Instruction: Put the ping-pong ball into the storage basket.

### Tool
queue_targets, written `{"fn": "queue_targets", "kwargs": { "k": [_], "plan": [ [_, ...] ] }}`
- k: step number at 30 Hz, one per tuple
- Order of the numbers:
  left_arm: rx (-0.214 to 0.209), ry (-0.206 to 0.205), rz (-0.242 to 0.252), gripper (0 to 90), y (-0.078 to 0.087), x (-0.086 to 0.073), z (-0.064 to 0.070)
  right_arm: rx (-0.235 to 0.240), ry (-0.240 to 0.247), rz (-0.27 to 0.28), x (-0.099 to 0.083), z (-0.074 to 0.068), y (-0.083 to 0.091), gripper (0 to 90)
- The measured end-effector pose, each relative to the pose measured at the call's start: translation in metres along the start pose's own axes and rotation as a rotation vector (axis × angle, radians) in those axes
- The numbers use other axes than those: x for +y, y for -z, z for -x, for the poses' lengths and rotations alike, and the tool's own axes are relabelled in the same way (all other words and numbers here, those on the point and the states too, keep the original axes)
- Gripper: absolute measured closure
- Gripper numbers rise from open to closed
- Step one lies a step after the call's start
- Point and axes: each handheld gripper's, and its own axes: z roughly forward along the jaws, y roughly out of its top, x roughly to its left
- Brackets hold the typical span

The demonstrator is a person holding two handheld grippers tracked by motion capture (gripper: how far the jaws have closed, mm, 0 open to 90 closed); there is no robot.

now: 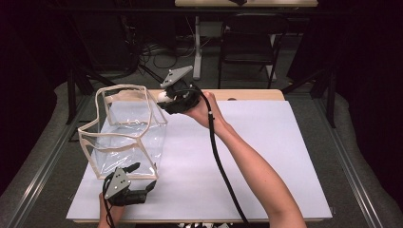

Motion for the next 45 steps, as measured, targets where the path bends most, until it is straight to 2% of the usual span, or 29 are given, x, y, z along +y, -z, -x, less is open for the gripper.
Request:
{"fn": "queue_targets", "kwargs": {
  "k": [45],
  "plan": [
    [-0.003,-0.001,0.001,16.1,0.0,0.0,0.0,0.039,0.048,-0.008,0.028,-0.019,-0.019,50.6]
  ]
}}
